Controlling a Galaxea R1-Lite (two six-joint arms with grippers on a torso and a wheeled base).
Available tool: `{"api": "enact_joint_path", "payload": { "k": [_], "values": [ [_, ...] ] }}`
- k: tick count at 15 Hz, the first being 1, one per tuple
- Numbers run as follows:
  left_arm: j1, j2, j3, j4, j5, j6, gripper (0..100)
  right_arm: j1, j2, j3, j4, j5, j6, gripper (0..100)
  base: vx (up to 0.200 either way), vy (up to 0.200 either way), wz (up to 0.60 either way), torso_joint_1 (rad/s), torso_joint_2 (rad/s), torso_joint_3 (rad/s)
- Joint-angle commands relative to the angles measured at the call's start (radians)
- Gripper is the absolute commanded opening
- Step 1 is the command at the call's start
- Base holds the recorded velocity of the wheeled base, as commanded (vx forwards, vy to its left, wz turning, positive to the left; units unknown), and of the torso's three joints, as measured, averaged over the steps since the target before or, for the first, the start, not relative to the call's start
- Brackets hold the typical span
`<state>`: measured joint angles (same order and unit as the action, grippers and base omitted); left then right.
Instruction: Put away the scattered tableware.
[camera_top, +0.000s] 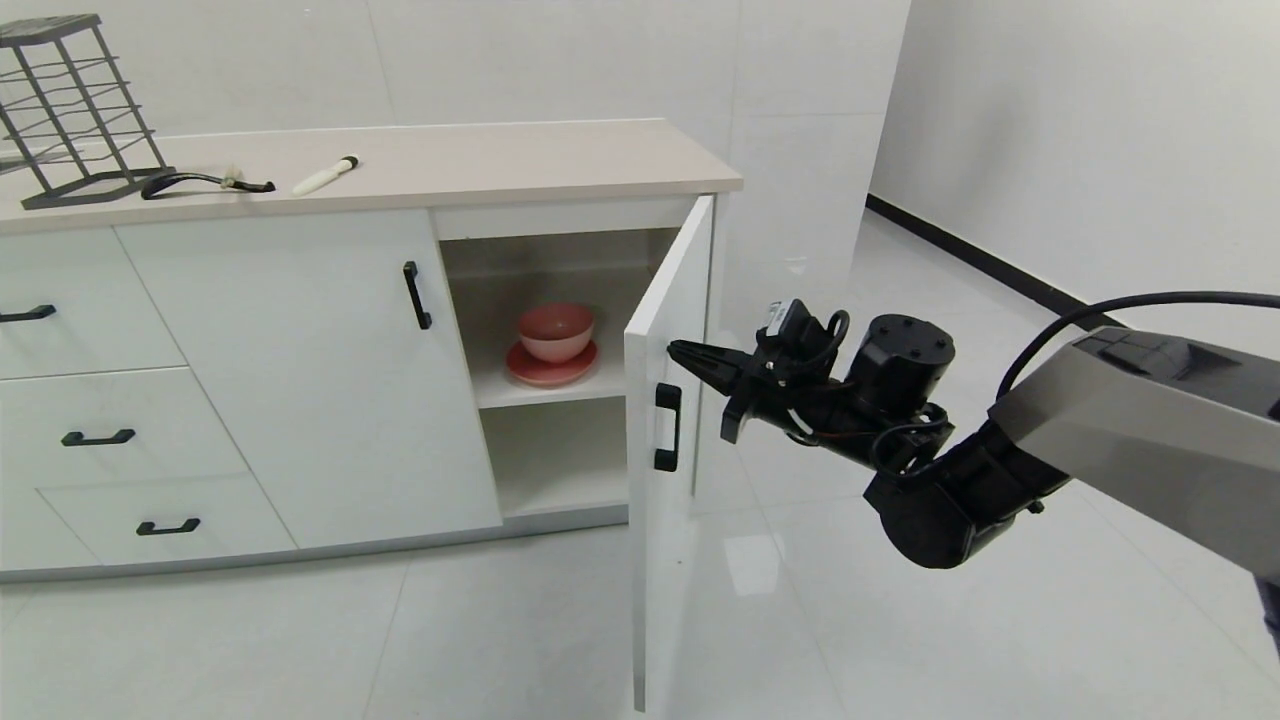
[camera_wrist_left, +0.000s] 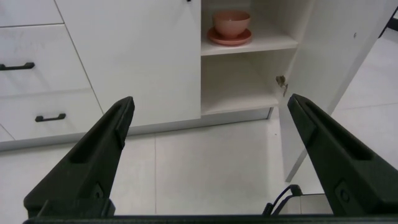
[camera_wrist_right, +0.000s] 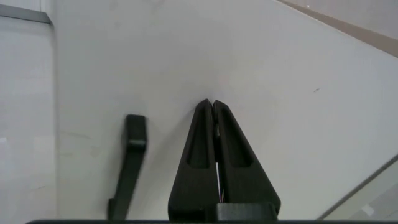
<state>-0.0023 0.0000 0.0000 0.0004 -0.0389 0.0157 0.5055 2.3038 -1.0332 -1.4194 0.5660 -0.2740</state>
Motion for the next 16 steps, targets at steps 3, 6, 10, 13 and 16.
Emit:
{"api": "enact_joint_path", "payload": {
  "k": [3, 6, 10, 13, 16],
  "values": [
    [-0.001, 0.000, 0.000, 0.000, 0.001, 0.001, 100, -0.005, 0.016, -0.013, 0.000, 0.000, -0.004, 0, 0.000, 0.000, 0.00, 0.000, 0.00, 0.000],
    [-0.001, 0.000, 0.000, 0.000, 0.001, 0.001, 100, -0.005, 0.019, -0.013, 0.000, 0.000, -0.004, 0, 0.000, 0.000, 0.00, 0.000, 0.00, 0.000],
    [-0.001, 0.000, 0.000, 0.000, 0.001, 0.001, 100, -0.004, 0.020, -0.013, 0.000, 0.000, -0.004, 0, 0.000, 0.000, 0.00, 0.000, 0.00, 0.000],
    [-0.001, 0.000, 0.000, 0.000, 0.001, 0.000, 100, 0.002, 0.020, -0.011, 0.000, 0.000, -0.004, 0, 0.000, 0.000, 0.00, 0.000, 0.00, 0.000],
    [-0.001, 0.000, 0.000, 0.000, 0.001, 0.000, 100, 0.016, 0.014, -0.005, 0.000, 0.000, -0.005, 0, 0.000, 0.067, 0.00, 0.002, 0.00, 0.001]
  ]
}}
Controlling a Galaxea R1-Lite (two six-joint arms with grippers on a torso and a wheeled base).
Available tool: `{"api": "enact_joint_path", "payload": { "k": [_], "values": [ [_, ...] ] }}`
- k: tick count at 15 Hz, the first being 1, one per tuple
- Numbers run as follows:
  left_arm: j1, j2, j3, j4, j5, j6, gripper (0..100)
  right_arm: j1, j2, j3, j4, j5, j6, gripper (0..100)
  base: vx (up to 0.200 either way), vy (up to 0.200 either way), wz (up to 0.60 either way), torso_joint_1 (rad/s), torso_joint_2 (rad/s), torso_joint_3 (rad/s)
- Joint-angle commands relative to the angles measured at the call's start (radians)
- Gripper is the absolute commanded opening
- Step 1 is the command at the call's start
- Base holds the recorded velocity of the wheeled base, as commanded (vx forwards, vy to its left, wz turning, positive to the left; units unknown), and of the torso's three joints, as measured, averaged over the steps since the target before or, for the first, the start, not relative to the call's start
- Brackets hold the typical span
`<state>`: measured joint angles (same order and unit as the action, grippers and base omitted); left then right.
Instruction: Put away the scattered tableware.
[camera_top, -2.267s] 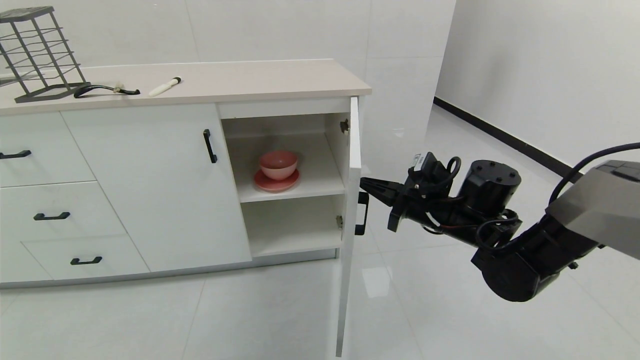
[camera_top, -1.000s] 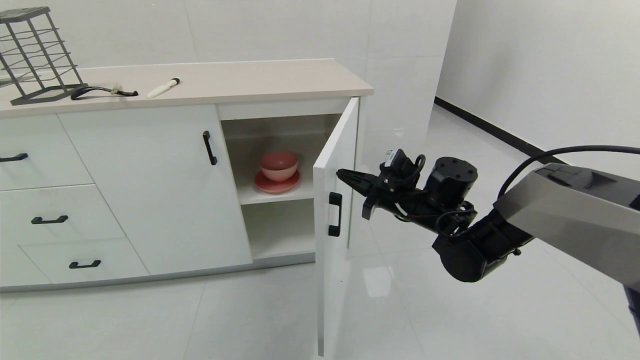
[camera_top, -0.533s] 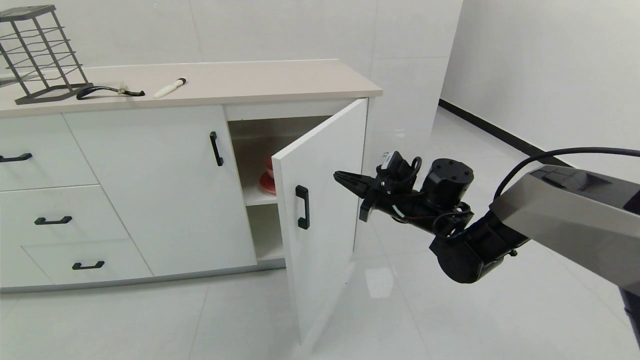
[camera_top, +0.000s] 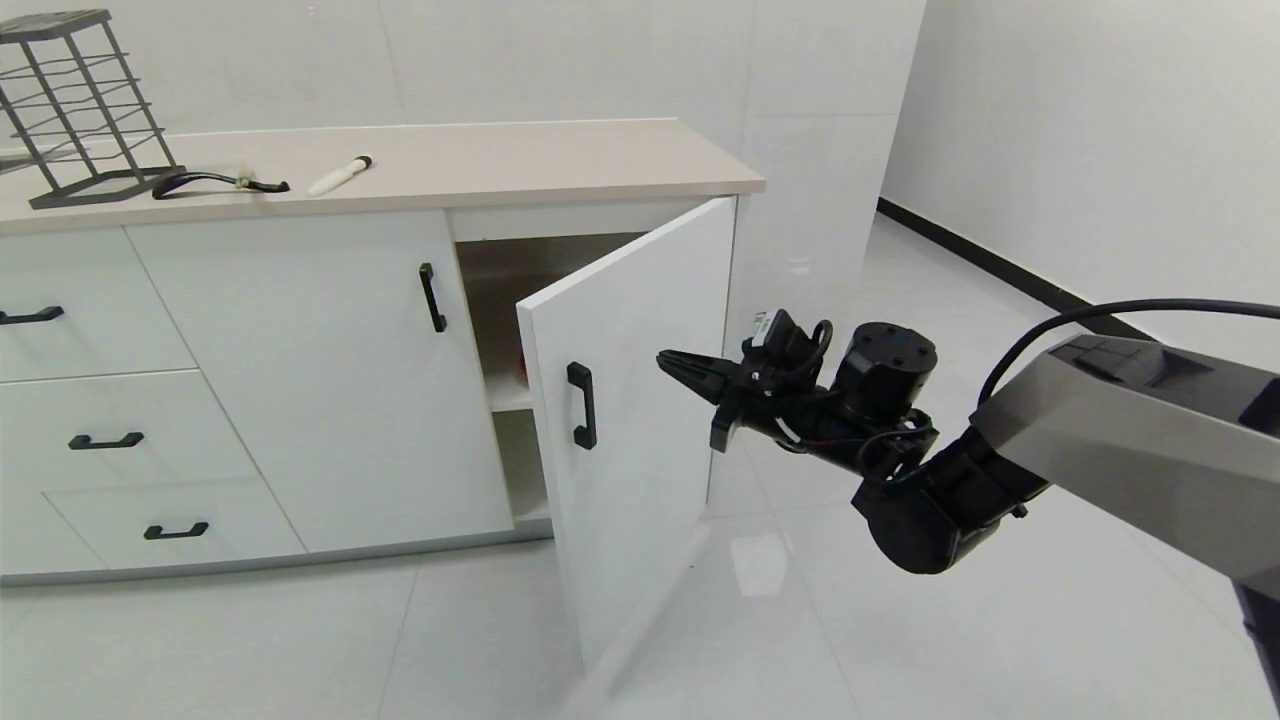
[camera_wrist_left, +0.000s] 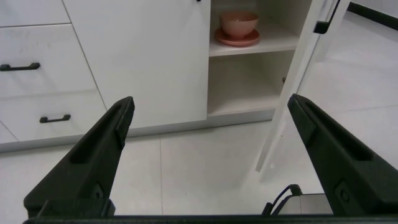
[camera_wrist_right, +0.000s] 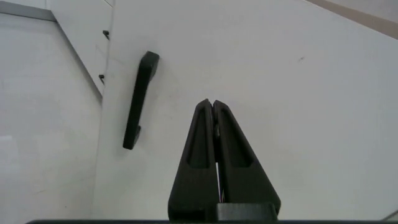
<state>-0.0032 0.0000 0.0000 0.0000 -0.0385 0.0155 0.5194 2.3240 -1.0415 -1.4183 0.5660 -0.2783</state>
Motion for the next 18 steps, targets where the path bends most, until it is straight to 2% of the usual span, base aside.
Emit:
{"api": "enact_joint_path", "payload": {
  "k": [1, 3, 7, 9, 11, 15, 18],
  "values": [
    [0.000, 0.000, 0.000, 0.000, 0.000, 0.000, 100, 0.004, -0.009, 0.006, -0.001, 0.000, -0.001, 0, 0.000, 0.200, 0.00, -0.002, 0.00, 0.007],
    [0.000, 0.000, 0.000, 0.000, 0.000, 0.000, 100, 0.004, -0.028, 0.049, -0.001, 0.003, -0.004, 0, 0.000, 0.200, 0.00, 0.000, 0.00, 0.002],
    [0.000, 0.000, 0.000, 0.000, 0.000, 0.000, 100, -0.004, -0.193, 0.334, -0.002, 0.009, -0.025, 0, 0.000, 0.000, 0.00, 0.000, 0.00, 0.000],
    [0.000, 0.000, 0.000, 0.000, 0.000, 0.000, 100, -0.002, -0.215, 0.353, -0.002, 0.008, -0.025, 0, 0.000, 0.000, 0.00, 0.000, 0.00, 0.000],
    [0.000, 0.000, 0.000, 0.000, 0.000, 0.000, 100, 0.004, -0.215, 0.353, -0.002, 0.006, -0.025, 0, 0.000, 0.200, 0.00, -0.002, 0.00, 0.002],
    [0.000, 0.000, 0.000, 0.000, 0.000, -0.005, 100, 0.004, -0.221, 0.365, -0.002, 0.006, -0.027, 0, 0.200, 0.200, 0.00, 0.000, 0.00, 0.006],
    [0.000, 0.002, 0.000, 0.000, 0.000, -0.005, 100, 0.013, -0.299, 0.474, -0.002, 0.005, -0.027, 0, 0.133, 0.133, 0.00, 0.002, 0.00, 0.003]
  ]
}}
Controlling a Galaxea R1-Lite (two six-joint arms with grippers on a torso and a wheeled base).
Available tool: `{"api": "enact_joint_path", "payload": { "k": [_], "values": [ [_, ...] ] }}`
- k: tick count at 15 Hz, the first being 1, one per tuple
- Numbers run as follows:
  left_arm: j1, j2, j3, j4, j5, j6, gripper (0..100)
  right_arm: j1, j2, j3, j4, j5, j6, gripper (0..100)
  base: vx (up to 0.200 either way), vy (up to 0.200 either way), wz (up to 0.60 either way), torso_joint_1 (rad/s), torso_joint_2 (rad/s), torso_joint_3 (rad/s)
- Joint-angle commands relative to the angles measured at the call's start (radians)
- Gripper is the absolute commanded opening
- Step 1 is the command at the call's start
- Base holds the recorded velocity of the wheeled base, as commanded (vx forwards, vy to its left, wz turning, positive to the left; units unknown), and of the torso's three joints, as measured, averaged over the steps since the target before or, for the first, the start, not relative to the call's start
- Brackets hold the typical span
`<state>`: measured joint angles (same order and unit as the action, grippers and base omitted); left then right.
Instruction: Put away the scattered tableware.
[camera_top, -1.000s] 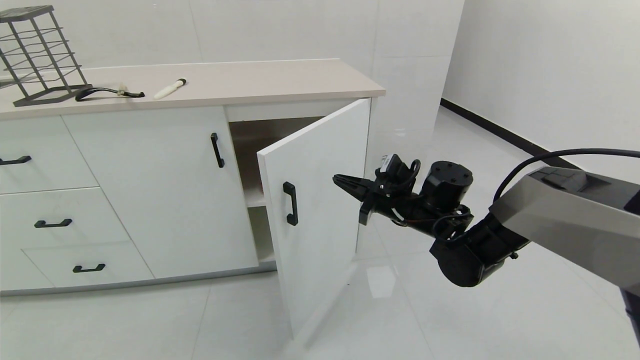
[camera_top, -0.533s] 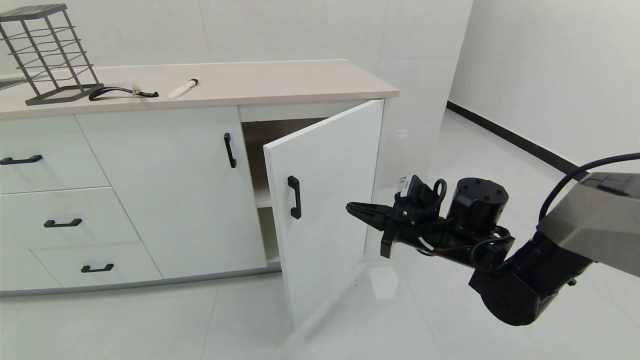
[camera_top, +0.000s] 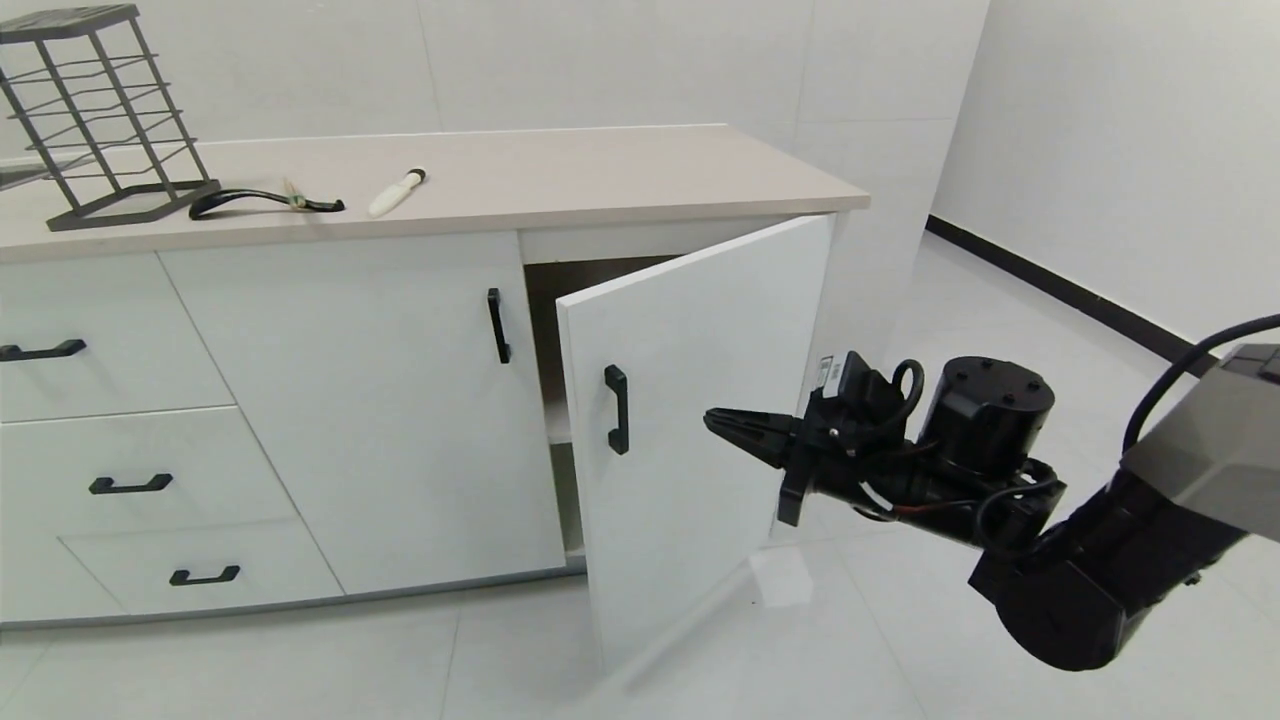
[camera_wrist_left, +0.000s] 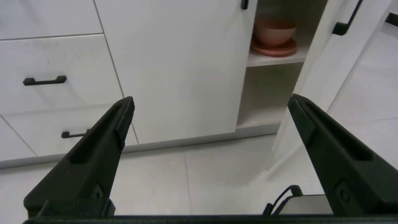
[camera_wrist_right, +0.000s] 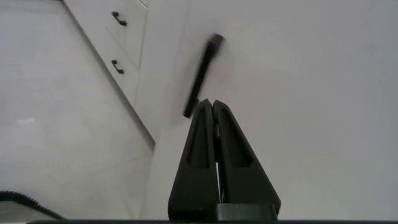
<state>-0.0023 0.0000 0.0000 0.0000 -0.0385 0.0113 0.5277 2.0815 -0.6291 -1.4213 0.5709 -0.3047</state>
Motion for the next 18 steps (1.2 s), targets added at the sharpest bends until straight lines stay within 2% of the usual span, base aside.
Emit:
{"api": "enact_joint_path", "payload": {
  "k": [1, 4, 7, 10, 11, 14, 18],
  "values": [
    [-0.001, 0.000, 0.000, 0.000, 0.000, 0.001, 100, 0.008, -0.090, 0.109, 0.001, 0.000, -0.001, 0, 0.000, 0.000, 0.00, 0.000, 0.00, 0.000],
    [-0.001, 0.000, 0.000, 0.000, 0.000, -0.001, 100, 0.000, -0.324, 0.324, 0.002, -0.003, 0.004, 0, 0.000, 0.000, 0.00, 0.000, 0.00, 0.000],
    [-0.001, 0.002, 0.000, 0.000, 0.000, -0.001, 100, -0.037, -0.569, 0.437, 0.007, -0.023, 0.013, 0, 0.000, 0.000, 0.00, 0.000, 0.00, 0.000],
    [-0.001, 0.000, 0.000, 0.000, 0.000, 0.001, 100, -0.330, -0.882, 0.585, 0.044, -0.039, 0.021, 0, 0.000, 0.000, 0.00, 0.000, 0.00, 0.000],
    [-0.001, 0.002, 0.000, 0.000, 0.000, -0.001, 100, -0.402, -0.980, 0.626, 0.079, -0.037, 0.032, 0, 0.000, 0.000, 0.00, 0.000, 0.00, 0.000],
    [-0.001, 0.000, 0.000, 0.000, 0.000, 0.001, 100, -0.495, -1.359, 0.628, 0.341, -0.037, 0.032, 0, 0.000, 0.000, 0.00, 0.000, 0.00, 0.000],
    [-0.001, 0.002, 0.000, 0.000, 0.000, -0.001, 100, -0.497, -1.782, 0.582, 0.760, -0.055, 0.038, 0, 0.000, 0.000, 0.00, 0.000, 0.00, 0.000]
  ]
}}
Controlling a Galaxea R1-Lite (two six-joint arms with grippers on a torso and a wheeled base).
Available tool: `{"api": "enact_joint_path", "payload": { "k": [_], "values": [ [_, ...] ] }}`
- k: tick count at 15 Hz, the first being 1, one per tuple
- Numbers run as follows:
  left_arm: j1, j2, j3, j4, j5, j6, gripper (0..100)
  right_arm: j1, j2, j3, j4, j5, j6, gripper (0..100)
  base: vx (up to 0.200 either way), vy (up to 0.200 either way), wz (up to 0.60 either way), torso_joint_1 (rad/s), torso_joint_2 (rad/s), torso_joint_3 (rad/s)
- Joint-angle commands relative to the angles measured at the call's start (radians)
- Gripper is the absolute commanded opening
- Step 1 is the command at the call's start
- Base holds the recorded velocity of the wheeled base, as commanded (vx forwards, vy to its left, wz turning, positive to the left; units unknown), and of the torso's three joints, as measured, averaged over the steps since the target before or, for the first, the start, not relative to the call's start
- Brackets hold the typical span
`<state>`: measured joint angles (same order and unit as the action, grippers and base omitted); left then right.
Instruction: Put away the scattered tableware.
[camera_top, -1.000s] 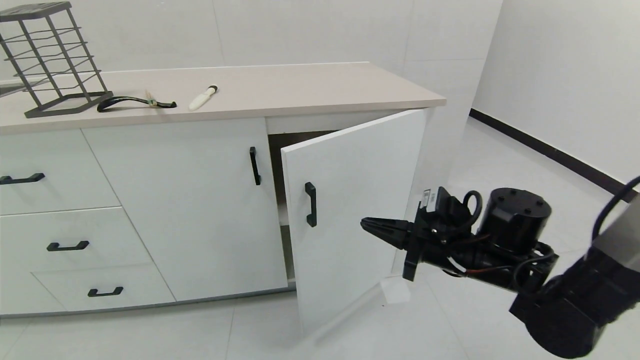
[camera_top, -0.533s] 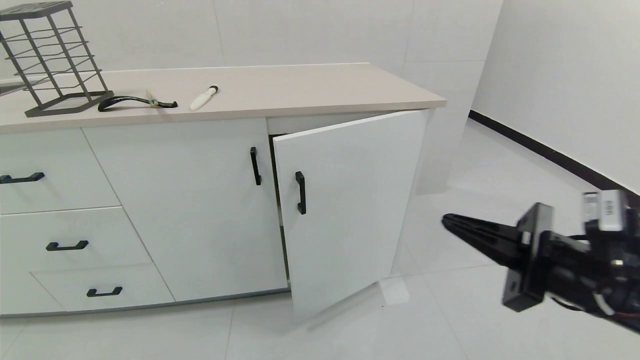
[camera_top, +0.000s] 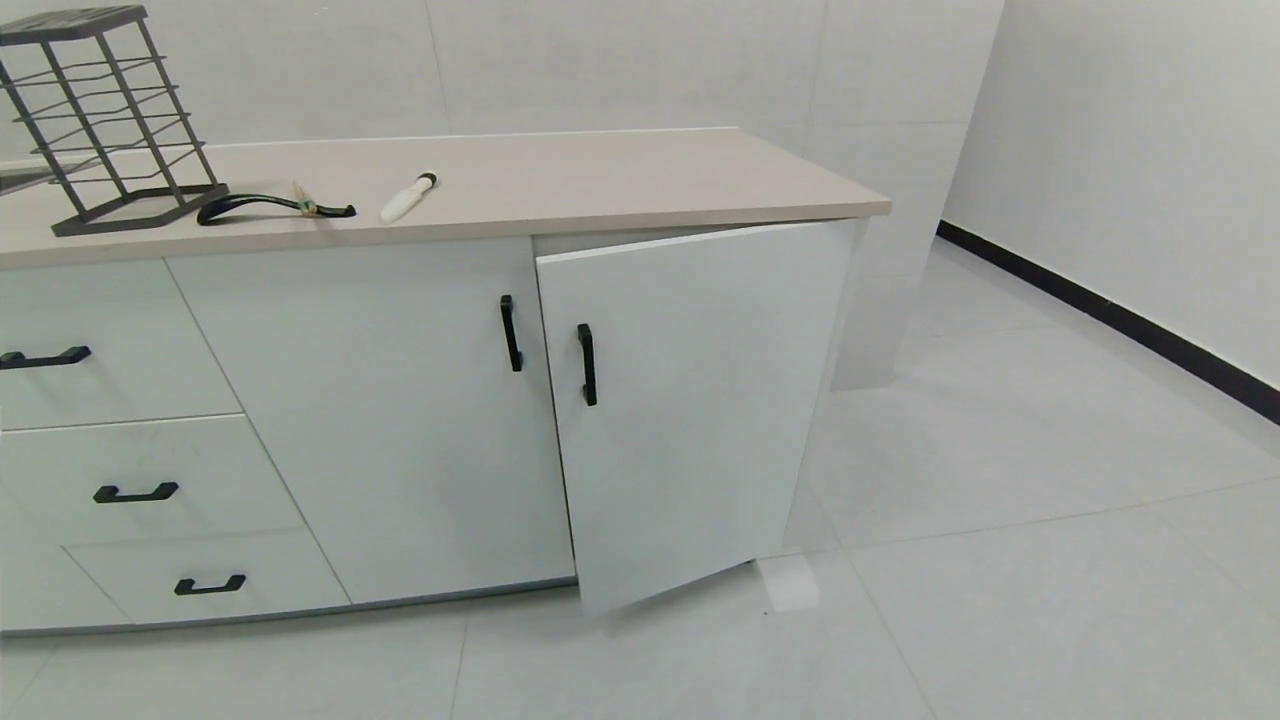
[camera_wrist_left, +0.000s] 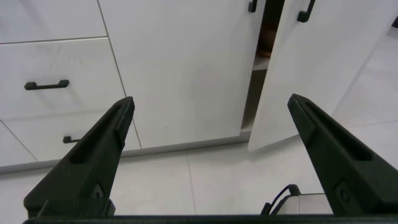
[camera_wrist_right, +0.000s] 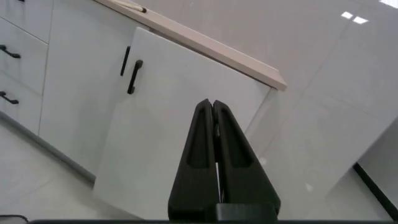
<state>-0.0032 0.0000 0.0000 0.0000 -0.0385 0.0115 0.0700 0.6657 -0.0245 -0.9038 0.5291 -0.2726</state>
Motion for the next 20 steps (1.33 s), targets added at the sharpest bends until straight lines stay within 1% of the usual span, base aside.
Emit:
{"api": "enact_joint_path", "payload": {
  "k": [1, 2, 3, 5, 8, 9, 10, 11, 12, 13, 15, 20],
  "values": [
    [0.000, 0.000, 0.000, 0.000, 0.000, -0.001, 100, -0.039, -0.440, -0.051, 0.355, -0.031, 0.010, 0, 0.000, 0.000, 0.00, 0.000, 0.00, 0.000],
    [0.000, 0.000, 0.000, 0.000, 0.000, 0.001, 100, -0.041, -0.495, -0.066, 0.434, -0.046, 0.012, 0, 0.000, 0.000, 0.00, 0.000, 0.00, 0.000],
    [0.000, 0.002, 0.000, 0.000, 0.000, -0.001, 100, -0.056, -0.525, -0.075, 0.474, -0.074, 0.015, 0, 0.000, 0.000, 0.00, 0.000, 0.00, 0.000],
    [0.000, 0.000, 0.000, 0.000, 0.000, -0.001, 100, -0.102, -0.532, -0.068, 0.480, -0.097, 0.050, 0, 0.000, 0.000, 0.00, 0.000, 0.00, 0.000],
    [0.000, 0.000, 0.000, 0.000, 0.000, 0.001, 100, -0.102, -0.588, 0.024, 0.488, -0.109, 0.050, 0, 0.000, 0.000, 0.00, 0.000, 0.00, 0.000],
    [0.000, 0.002, 0.000, 0.000, 0.002, 0.001, 100, -0.104, -0.588, 0.024, 0.500, -0.190, 0.082, 0, 0.000, 0.000, 0.00, 0.000, 0.00, 0.000],
    [0.000, 0.002, 0.000, 0.000, 0.000, 0.001, 100, -0.104, -0.589, 0.024, 0.556, -0.331, 0.158, 0, 0.000, 0.000, 0.00, 0.000, 0.00, 0.000],
    [0.002, 0.002, 0.000, 0.000, 0.000, 0.001, 100, -0.102, -0.589, 0.024, 0.631, -0.457, 0.233, 0, 0.000, 0.000, 0.00, 0.000, 0.00, 0.000],
    [0.000, 0.000, 0.000, 0.000, 0.002, -0.001, 100, -0.093, -0.600, 0.024, 0.724, -0.523, 0.291, 0, 0.000, 0.000, 0.00, 0.000, 0.00, 0.000],
    [0.000, 0.000, 0.000, 0.000, 0.002, 0.001, 100, -0.079, -0.637, 0.024, 0.813, -0.526, 0.294, 0, 0.000, 0.000, 0.00, 0.000, 0.00, 0.000],
    [0.000, 0.000, 0.000, 0.000, 0.002, 0.001, 100, -0.073, -0.663, 0.018, 0.927, -0.548, 0.289, 0, 0.000, 0.000, 0.00, 0.000, 0.00, 0.000],
    [0.000, 0.000, 0.000, 0.000, 0.002, 0.001, 100, -0.073, -0.663, 0.021, 0.910, -0.538, 0.292, 0, 0.000, 0.000, 0.00, 0.000, 0.00, 0.000]
  ]
}}
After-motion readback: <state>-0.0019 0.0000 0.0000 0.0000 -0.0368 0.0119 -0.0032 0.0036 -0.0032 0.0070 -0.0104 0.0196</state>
